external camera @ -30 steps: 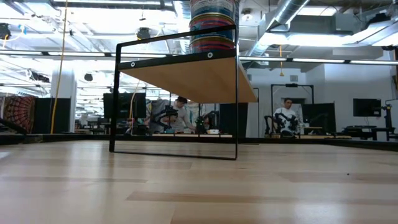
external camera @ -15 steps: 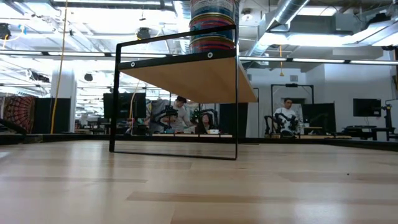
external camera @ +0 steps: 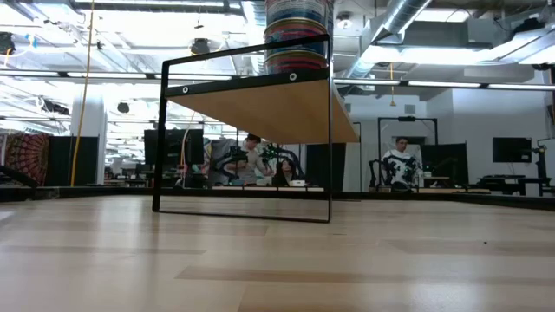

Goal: Stack canned seafood by type on shelf
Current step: Stack the green white tuna can on top of the green white tuna can on the shelf

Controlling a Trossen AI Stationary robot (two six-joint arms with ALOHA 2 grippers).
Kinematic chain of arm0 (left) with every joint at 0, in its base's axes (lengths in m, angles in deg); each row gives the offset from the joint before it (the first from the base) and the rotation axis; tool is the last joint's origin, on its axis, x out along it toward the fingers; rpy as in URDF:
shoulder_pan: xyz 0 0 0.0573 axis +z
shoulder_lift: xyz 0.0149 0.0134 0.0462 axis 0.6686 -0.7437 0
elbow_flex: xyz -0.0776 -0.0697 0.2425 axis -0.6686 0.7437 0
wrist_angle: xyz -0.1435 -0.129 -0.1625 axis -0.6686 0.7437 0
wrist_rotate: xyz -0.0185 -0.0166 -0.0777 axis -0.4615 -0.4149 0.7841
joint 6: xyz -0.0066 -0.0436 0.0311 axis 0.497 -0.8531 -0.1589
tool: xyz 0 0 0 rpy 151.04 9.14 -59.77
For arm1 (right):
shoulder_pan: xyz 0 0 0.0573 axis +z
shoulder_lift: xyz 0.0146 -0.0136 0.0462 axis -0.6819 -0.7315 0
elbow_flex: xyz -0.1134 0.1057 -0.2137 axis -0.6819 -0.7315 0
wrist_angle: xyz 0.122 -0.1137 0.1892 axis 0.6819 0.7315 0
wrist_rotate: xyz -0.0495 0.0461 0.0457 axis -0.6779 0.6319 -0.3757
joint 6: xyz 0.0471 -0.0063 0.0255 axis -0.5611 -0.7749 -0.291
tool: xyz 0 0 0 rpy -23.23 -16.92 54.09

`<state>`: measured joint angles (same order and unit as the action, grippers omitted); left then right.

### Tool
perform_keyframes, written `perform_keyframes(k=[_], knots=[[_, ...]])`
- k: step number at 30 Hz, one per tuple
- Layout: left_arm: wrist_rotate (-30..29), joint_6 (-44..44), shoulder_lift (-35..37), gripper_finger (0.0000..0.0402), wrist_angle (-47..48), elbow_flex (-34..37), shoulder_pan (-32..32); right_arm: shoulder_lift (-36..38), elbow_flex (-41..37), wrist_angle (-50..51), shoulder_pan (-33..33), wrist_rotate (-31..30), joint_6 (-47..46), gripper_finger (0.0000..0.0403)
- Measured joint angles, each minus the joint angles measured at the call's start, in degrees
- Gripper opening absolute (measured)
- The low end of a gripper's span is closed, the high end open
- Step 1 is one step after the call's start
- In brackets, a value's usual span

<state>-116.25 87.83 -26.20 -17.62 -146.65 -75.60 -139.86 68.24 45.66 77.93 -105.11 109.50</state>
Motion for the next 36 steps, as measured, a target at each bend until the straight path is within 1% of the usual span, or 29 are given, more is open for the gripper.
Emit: perform_keyframes(k=[4,8,10,12,15,19,20,22,25,29,32,34,36], knots=[[-0.88,1.49,0.06,0.0187,-0.49,-0.05,-0.50,5.83,0.00,9.65,1.37,-1.10,-6.14,0.0162],[-1.13,0.93,0.11,0.0234,-0.75,-0.02,-0.57,9.49,0.00,16.35,2.37,-2.37,-11.22,0.0162],[-2.57,0.19,0.11,0.0253,-0.67,-0.02,-0.75,10.61,0.00,19.97,3.22,-5.51,-13.32,0.0162],[-4.63,0.13,0.11,0.0265,-0.81,-0.02,-1.42,11.87,0.00,24.66,4.33,-10.76,-16.05,0.0164],[-9.64,1.84,0.44,0.0269,-0.24,-0.59,-3.87,13.76,0.00,31.12,6.34,-18.55,-21.16,0.0170],[-19.57,5.26,0.55,0.0264,1.59,-3.65,-8.42,16.73,-0.02,37.98,8.28,-24.32,-29.37,0.0167],[-21.02,5.59,0.56,0.0263,2.32,-4.23,-9.48,17.50,-0.02,39.59,8.54,-25.77,-31.75,0.0166],[-22.38,5.42,0.59,0.0262,3.50,-4.68,-11.42,18.75,-0.12,42.76,8.61,-29.07,-36.89,0.0166],[-22.42,3.63,0.57,0.0262,5.01,-4.68,-14.03,21.00,-1.20,46.78,8.35,-34.55,-45.14,0.0170],[-22.50,-1.35,0.52,0.0261,13.42,-4.74,-16.77,24.95,-1.43,54.65,6.17,-40.21,-57.04,0.0170],[-23.39,-5.17,0.52,0.0261,18.75,-4.74,-18.12,28.85,-1.46,56.51,1.82,-41.27,-60.49,0.0168],[-24.01,-7.89,0.52,0.0261,21.66,-4.74,-18.59,31.86,-1.45,56.17,-2.38,-40.08,-60.52,0.0168],[-24.19,-10.49,0.52,0.0261,24.24,-4.74,-18.70,34.71,-1.44,55.66,-8.04,-34.99,-59.86,0.0170]])
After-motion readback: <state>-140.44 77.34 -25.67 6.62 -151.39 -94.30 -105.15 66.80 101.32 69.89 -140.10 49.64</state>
